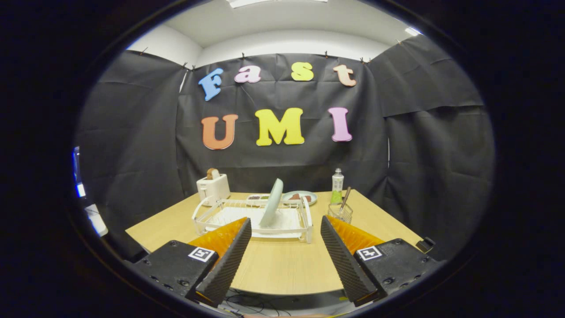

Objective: Take the plate from the dish rack, then take the spoon from the basket and place it into the plate.

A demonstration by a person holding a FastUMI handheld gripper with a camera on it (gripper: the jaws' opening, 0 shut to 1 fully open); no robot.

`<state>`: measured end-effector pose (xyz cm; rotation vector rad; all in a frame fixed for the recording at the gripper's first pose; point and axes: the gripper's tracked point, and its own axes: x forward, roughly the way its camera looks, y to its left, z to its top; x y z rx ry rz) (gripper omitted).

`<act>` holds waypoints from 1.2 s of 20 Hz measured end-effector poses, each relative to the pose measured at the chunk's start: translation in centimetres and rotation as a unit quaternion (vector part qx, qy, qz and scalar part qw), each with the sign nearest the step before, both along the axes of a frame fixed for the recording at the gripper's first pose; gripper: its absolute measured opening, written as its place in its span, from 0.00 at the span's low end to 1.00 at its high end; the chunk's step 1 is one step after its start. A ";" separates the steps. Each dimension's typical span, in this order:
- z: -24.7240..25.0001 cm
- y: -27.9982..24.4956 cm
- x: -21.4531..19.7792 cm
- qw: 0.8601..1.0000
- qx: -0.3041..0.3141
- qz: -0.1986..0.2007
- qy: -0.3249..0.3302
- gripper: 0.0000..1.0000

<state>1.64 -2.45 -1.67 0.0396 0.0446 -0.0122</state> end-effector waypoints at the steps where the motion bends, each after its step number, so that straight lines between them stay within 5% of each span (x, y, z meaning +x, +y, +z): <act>1: 0.0 -0.1 0.2 1.000 0.002 0.002 0.003 1.00; 13: 5.4 -1.9 6.3 0.999 -0.009 0.017 0.032 1.00; 20: 9.6 -0.3 14.7 0.995 -0.050 0.021 0.084 1.00; 24: 8.8 1.4 20.4 0.983 -0.061 0.021 0.174 1.00</act>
